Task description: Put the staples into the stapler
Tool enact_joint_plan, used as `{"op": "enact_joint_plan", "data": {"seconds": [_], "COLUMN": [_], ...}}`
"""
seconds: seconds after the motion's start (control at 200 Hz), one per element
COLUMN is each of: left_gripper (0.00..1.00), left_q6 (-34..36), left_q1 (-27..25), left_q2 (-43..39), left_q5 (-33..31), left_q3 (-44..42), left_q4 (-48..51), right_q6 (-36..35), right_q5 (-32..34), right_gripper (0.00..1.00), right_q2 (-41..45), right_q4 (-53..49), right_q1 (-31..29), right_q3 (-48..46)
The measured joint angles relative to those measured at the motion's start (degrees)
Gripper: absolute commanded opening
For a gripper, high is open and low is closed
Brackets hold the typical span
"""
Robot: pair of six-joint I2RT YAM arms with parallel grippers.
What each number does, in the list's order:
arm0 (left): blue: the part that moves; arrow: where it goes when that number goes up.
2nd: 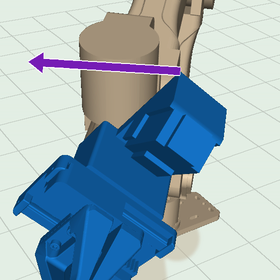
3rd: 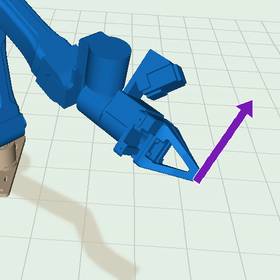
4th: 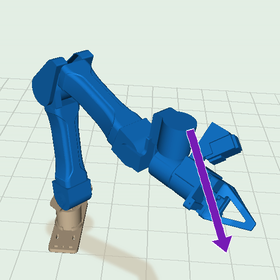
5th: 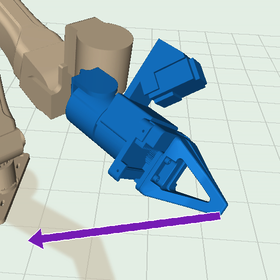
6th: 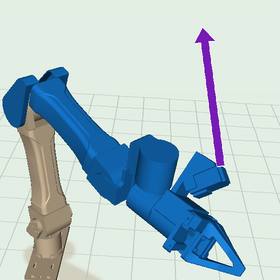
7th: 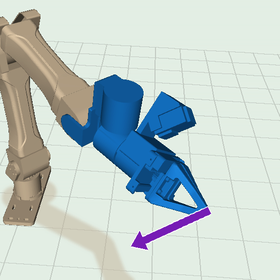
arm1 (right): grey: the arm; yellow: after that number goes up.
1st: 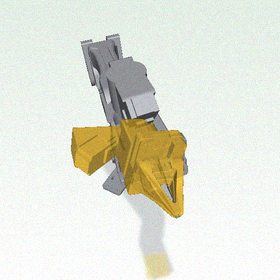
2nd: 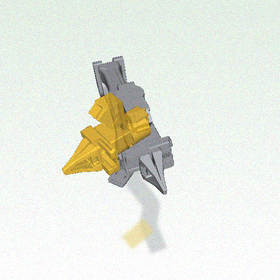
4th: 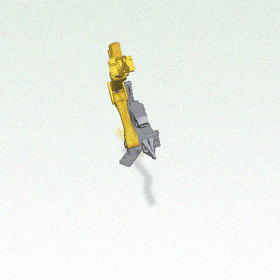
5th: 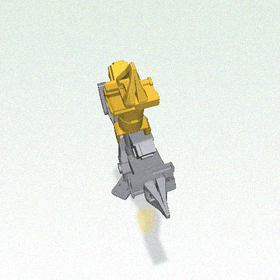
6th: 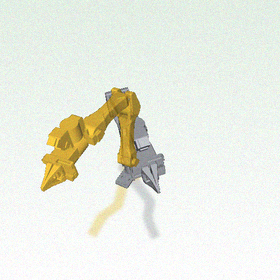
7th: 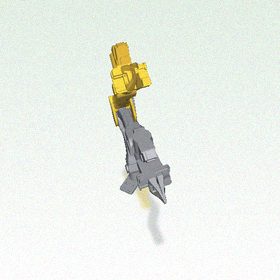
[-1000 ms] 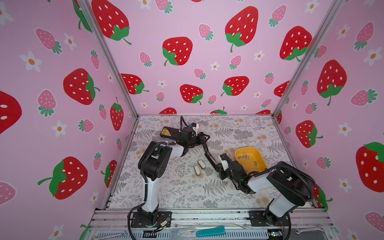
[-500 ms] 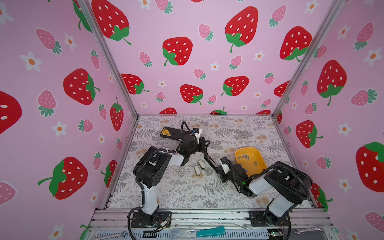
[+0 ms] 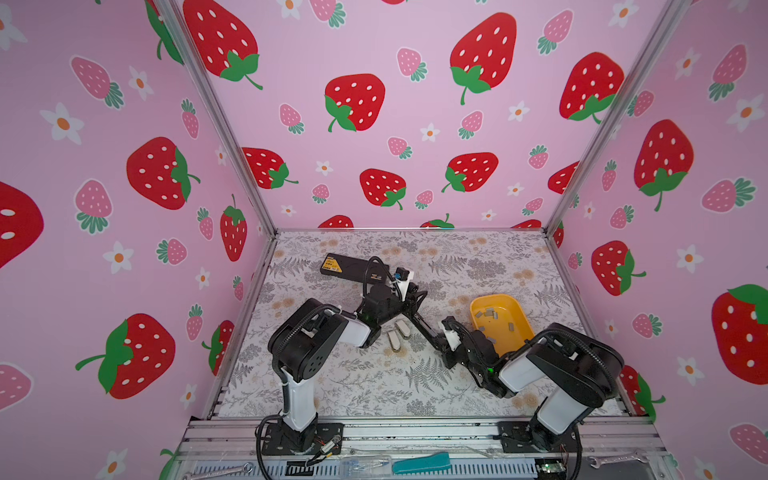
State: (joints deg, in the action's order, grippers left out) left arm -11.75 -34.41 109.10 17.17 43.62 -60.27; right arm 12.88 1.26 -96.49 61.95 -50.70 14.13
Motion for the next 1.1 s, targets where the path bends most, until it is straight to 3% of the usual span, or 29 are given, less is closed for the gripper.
{"op": "enact_joint_plan", "data": {"seconds": [0.35,0.495,0.76,1.101], "left_gripper": [0.51,0.69,0.71,0.89], "left_q6": [6.25,7.34,12.09,11.28], "left_q1": [-2.62,-3.91,-6.64,-8.41], "left_q2": [0.0,0.02,0.5,3.06], "left_q5": [0.59,3.61,2.45,6.75], "left_q3": [-4.76,-5.75,-8.17,-10.69], "left_q4": [-7.56,-8.5,-11.08,-14.84], "right_q6": [-0.15,0.09,0.35,0.48], "right_q5": [-0.59,-0.72,-1.14,-1.31], "right_gripper": [0.0,0.0,0.0,0.0], "right_q2": [0.0,0.02,0.02,0.02], "right_q4": [0.61,1.57,2.27,2.54], "right_q1": [-0.22,-0.2,-0.31,-0.31], "right_q3": [-0.33,-0.44,-0.5,-0.48]}}
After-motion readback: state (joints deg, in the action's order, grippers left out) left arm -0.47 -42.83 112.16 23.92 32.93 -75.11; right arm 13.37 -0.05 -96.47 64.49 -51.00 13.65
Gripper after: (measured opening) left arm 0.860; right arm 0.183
